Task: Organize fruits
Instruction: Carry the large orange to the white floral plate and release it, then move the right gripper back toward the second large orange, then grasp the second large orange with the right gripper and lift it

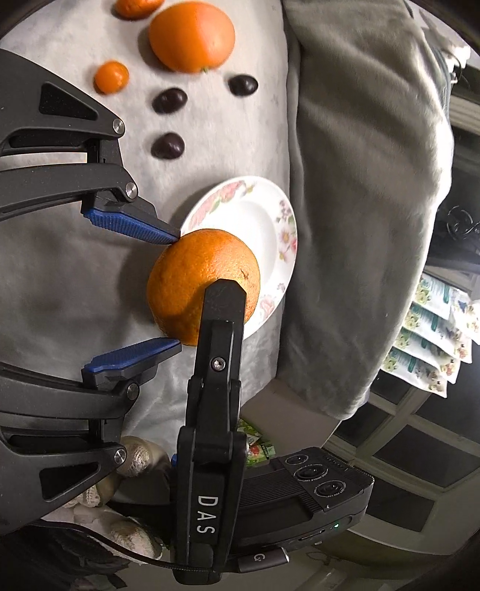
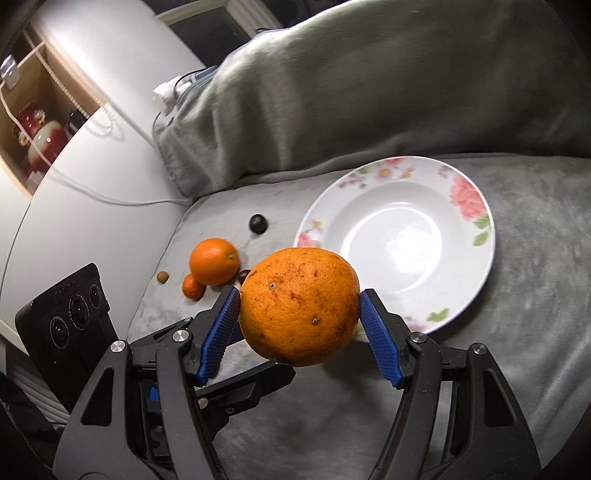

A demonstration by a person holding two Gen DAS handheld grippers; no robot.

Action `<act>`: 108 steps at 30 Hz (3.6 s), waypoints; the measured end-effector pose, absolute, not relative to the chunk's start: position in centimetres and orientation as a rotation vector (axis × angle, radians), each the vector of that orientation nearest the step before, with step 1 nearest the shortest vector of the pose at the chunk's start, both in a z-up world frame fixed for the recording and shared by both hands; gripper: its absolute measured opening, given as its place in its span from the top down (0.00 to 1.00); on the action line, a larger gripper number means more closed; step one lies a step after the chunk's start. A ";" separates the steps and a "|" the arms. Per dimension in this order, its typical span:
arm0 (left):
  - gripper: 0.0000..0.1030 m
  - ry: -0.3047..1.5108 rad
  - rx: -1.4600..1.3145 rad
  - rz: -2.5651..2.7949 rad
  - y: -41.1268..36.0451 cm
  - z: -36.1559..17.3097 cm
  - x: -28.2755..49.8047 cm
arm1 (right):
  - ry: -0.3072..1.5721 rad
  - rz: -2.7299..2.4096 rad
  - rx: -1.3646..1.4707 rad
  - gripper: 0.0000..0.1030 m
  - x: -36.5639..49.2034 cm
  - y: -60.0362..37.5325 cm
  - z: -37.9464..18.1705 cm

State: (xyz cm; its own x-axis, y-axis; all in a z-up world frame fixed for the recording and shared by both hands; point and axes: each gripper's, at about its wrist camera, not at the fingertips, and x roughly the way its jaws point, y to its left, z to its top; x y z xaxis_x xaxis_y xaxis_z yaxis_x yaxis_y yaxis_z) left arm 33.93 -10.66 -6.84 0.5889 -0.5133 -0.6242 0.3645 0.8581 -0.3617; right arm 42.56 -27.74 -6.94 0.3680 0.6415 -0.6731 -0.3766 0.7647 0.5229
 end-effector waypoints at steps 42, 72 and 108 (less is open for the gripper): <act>0.21 0.717 -0.226 -0.372 -3.4 -5.0 31.6 | 0.790 0.521 0.221 0.15 39.1 -26.9 -2.8; 0.21 0.707 -0.329 -0.190 7.2 -7.8 32.0 | 0.911 0.720 0.111 0.15 41.4 -15.1 -4.7; 0.38 0.761 -0.304 -0.293 7.3 -9.2 36.2 | 1.168 0.817 0.214 0.24 47.1 -8.0 -10.5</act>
State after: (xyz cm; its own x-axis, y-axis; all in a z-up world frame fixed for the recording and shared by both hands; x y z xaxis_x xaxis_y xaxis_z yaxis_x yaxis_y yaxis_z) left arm 36.22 7.33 -9.15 0.6880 -0.3654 -0.6270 0.1485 0.9166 -0.3712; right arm 47.13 -8.03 -10.52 0.1477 0.6672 -0.7301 -0.4572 0.7006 0.5478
